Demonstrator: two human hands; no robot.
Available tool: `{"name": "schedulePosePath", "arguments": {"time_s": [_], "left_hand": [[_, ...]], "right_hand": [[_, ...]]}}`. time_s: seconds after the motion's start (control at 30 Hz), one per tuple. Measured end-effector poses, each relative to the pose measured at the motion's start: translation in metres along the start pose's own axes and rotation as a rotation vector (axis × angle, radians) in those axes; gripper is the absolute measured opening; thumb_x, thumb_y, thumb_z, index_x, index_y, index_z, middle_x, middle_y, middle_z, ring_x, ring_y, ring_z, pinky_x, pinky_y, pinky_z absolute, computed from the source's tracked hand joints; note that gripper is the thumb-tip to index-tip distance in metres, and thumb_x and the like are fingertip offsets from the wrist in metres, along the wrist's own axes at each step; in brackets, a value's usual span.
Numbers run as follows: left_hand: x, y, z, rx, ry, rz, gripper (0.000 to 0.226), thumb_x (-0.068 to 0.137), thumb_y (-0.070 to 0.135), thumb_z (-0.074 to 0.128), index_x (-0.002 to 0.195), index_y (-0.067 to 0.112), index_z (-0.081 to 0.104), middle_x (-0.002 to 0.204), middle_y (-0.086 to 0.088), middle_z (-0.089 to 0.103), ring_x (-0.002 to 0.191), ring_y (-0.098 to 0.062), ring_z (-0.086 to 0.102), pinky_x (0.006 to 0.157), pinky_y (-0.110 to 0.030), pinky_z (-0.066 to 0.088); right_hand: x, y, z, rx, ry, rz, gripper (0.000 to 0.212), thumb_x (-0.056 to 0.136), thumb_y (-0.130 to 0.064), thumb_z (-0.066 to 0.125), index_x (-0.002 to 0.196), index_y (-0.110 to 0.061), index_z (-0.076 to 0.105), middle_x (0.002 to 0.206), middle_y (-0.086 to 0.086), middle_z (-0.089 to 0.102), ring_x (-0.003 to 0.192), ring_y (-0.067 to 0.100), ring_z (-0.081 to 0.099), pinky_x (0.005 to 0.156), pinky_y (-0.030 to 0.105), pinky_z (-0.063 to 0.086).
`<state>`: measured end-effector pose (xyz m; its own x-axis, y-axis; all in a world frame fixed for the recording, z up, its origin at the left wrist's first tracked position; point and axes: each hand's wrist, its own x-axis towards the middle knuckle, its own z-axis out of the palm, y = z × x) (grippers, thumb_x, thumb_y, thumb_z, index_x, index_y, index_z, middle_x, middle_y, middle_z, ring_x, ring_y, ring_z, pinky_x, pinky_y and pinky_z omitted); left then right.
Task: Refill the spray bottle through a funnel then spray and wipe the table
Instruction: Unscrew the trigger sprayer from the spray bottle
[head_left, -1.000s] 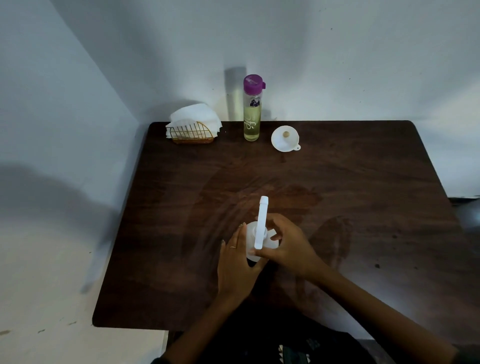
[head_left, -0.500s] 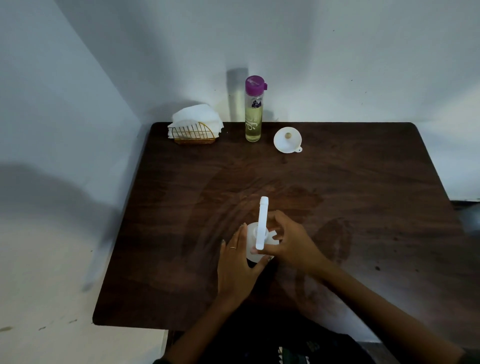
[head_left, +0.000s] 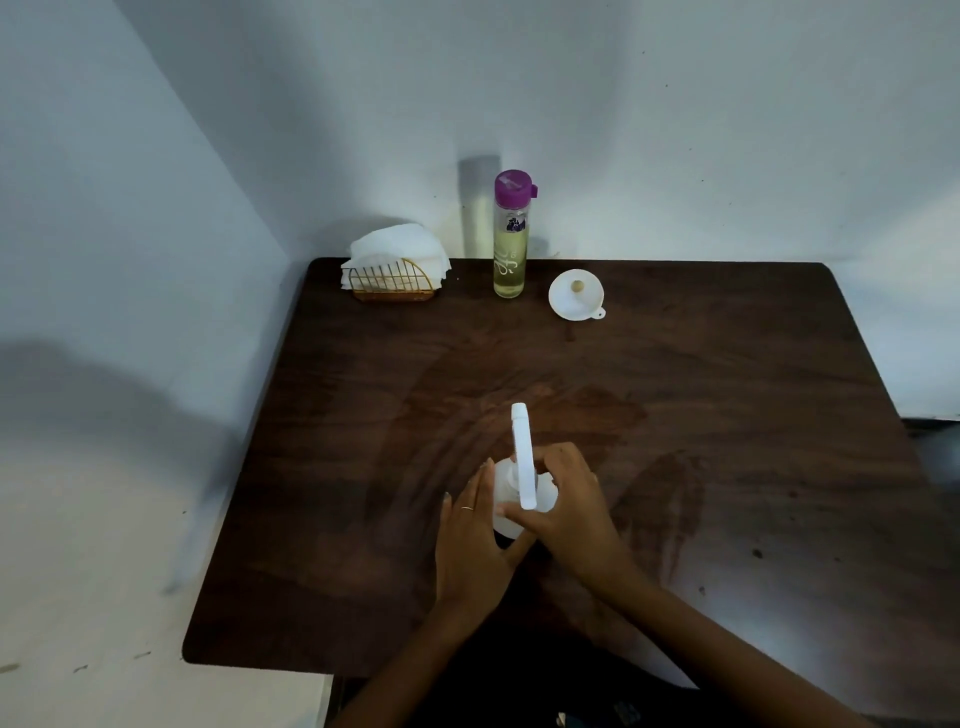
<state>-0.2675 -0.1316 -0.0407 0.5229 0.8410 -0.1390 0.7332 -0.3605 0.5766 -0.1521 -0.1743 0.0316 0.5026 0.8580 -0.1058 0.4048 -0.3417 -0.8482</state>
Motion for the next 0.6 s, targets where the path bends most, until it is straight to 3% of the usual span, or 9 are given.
{"name": "schedulePosePath", "arguments": {"time_s": [0.1, 0.2, 0.3, 0.43, 0.6], "left_hand": [[-0.006, -0.001, -0.005, -0.006, 0.011, 0.029, 0.102, 0.071, 0.088, 0.014, 0.147, 0.02, 0.024, 0.151, 0.007, 0.033, 0.138, -0.01, 0.032, 0.117, -0.031, 0.008], [-0.004, 0.002, -0.001, -0.052, -0.014, 0.0, 0.102, 0.072, 0.085, 0.019, 0.143, 0.013, 0.033, 0.148, -0.006, 0.039, 0.138, -0.023, 0.035, 0.119, -0.037, 0.014], [-0.006, 0.006, -0.002, -0.02, 0.018, -0.038, 0.109, 0.063, 0.091, 0.012, 0.143, 0.02, 0.031, 0.146, 0.004, 0.041, 0.136, -0.014, 0.037, 0.115, -0.026, 0.002], [-0.007, 0.005, -0.005, -0.03, 0.018, -0.015, 0.103, 0.065, 0.087, 0.019, 0.145, 0.022, 0.027, 0.148, 0.005, 0.039, 0.136, -0.012, 0.036, 0.113, -0.025, 0.003], [-0.007, -0.002, -0.002, -0.02, 0.021, 0.024, 0.093, 0.073, 0.081, 0.034, 0.146, 0.024, 0.025, 0.148, 0.011, 0.039, 0.134, -0.004, 0.035, 0.118, -0.031, 0.01]], "right_hand": [[-0.001, -0.005, 0.003, 0.043, 0.119, -0.04, 0.033, 0.072, -0.024, 0.079, 0.081, -0.036, 0.049, 0.087, -0.022, 0.05, 0.081, 0.005, 0.054, 0.08, 0.034, 0.051], [-0.001, -0.014, -0.003, 0.108, 0.164, -0.139, 0.026, 0.073, -0.014, 0.077, 0.089, -0.021, 0.058, 0.09, -0.016, 0.055, 0.083, 0.005, 0.057, 0.076, 0.013, 0.047], [0.003, -0.028, -0.014, 0.129, 0.199, -0.226, 0.033, 0.071, -0.01, 0.078, 0.09, -0.024, 0.056, 0.091, -0.023, 0.053, 0.091, -0.006, 0.056, 0.075, 0.003, 0.043], [0.012, -0.054, -0.032, 0.19, 0.194, -0.338, 0.035, 0.069, -0.009, 0.079, 0.092, -0.023, 0.057, 0.091, -0.02, 0.056, 0.091, -0.007, 0.057, 0.074, 0.005, 0.044], [0.023, -0.092, -0.056, 0.262, 0.193, -0.345, 0.036, 0.07, -0.019, 0.079, 0.099, -0.024, 0.058, 0.095, -0.012, 0.06, 0.09, -0.002, 0.059, 0.072, 0.008, 0.047]]}}
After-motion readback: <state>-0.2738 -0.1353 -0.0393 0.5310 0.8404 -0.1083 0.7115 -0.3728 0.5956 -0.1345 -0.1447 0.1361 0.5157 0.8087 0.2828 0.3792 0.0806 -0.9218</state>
